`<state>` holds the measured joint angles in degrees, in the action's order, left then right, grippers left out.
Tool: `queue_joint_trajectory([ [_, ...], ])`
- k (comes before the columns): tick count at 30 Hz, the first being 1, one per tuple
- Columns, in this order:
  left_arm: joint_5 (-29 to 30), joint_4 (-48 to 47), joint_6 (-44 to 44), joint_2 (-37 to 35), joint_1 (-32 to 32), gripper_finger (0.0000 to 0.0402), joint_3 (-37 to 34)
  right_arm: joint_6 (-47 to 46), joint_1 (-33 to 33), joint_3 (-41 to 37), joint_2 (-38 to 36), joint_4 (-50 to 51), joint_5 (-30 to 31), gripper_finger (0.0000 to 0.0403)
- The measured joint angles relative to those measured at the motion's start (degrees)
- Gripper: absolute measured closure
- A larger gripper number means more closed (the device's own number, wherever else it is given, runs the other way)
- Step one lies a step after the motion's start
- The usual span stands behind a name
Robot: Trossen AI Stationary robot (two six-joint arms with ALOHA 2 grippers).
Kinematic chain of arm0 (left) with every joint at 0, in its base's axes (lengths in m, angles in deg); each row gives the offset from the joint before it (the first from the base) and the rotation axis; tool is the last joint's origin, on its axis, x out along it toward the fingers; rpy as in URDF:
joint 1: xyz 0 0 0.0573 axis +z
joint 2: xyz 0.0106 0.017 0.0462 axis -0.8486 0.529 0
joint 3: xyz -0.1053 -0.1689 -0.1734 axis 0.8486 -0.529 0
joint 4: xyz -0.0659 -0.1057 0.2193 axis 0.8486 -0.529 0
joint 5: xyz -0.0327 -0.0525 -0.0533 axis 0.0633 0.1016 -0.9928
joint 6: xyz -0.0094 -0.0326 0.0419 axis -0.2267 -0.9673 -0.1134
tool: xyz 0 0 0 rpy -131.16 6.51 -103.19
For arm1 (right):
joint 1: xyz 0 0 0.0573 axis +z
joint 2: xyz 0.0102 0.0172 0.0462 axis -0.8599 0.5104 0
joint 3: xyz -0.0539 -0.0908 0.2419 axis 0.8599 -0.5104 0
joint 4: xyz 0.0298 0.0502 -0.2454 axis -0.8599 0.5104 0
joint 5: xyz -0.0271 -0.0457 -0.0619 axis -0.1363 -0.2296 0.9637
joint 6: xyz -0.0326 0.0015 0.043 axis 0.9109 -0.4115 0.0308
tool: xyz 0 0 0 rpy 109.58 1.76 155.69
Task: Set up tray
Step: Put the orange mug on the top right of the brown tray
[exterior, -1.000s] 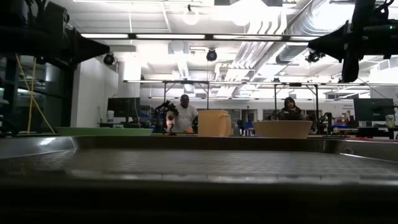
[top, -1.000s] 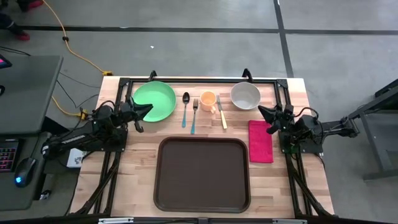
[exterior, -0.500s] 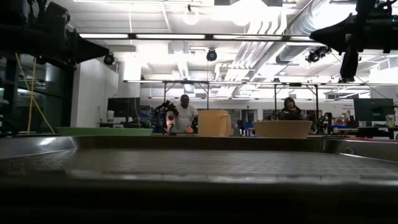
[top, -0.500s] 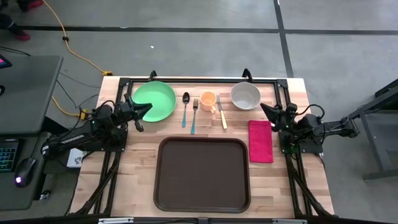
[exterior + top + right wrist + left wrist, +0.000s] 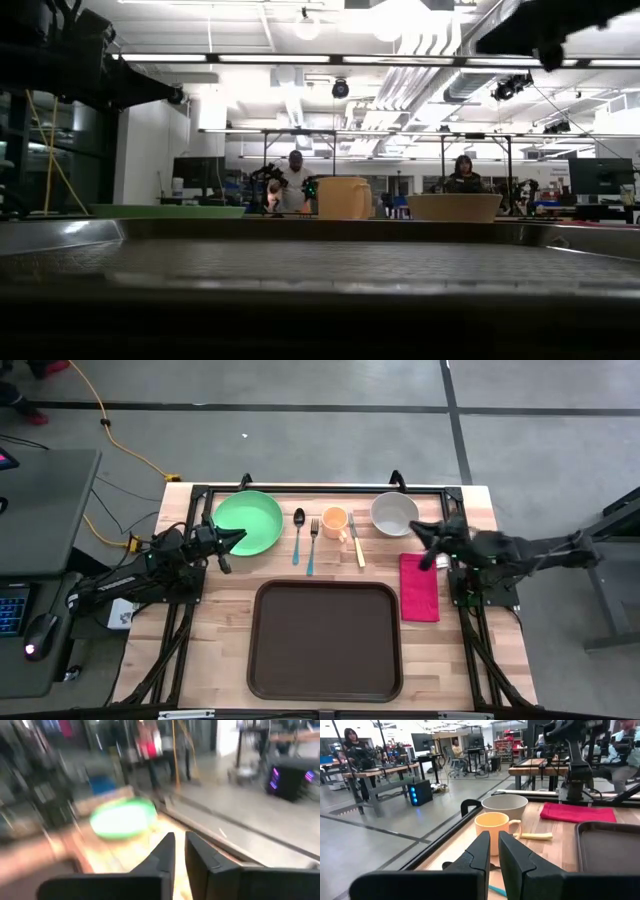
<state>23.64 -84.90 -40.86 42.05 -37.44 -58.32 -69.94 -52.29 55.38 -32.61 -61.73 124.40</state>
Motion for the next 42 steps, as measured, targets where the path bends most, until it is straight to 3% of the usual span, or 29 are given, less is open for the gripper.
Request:
queue_joint_trajectory([
  [4,-0.04,-1.22,0.00,-0.01,0.00,0.0334,0.02,-5.65,-1.87,8.34,16.87,7.06,-3.27,0.0326],
  [9,-0.29,-1.10,0.54,0.00,0.00,0.0334,0.02,-10.55,-4.78,14.80,33.63,5.02,-6.75,0.0231],
  [14,-1.73,-1.99,1.57,-0.02,0.00,0.0334,0.02,-13.70,-7.00,18.67,45.22,0.52,-7.77,0.0138],
  [17,-1.77,-3.24,1.57,0.00,0.00,0.0334,0.02,-13.78,-7.91,20.02,49.86,-3.67,-9.83,0.0107],
  [24,-1.97,-6.31,3.87,-0.02,0.00,0.0334,0.02,-15.22,-9.31,20.32,57.40,-11.05,-11.90,0.0100],
  [35,-1.99,-8.96,9.44,-0.02,0.00,0.0334,0.02,-16.94,-10.55,20.30,64.48,-14.90,-3.29,0.0102],
  [42,-1.97,-11.72,9.44,0.00,0.00,0.0334,0.02,-20.04,-13.74,20.28,66.67,-16.24,-4.43,0.0103],
])
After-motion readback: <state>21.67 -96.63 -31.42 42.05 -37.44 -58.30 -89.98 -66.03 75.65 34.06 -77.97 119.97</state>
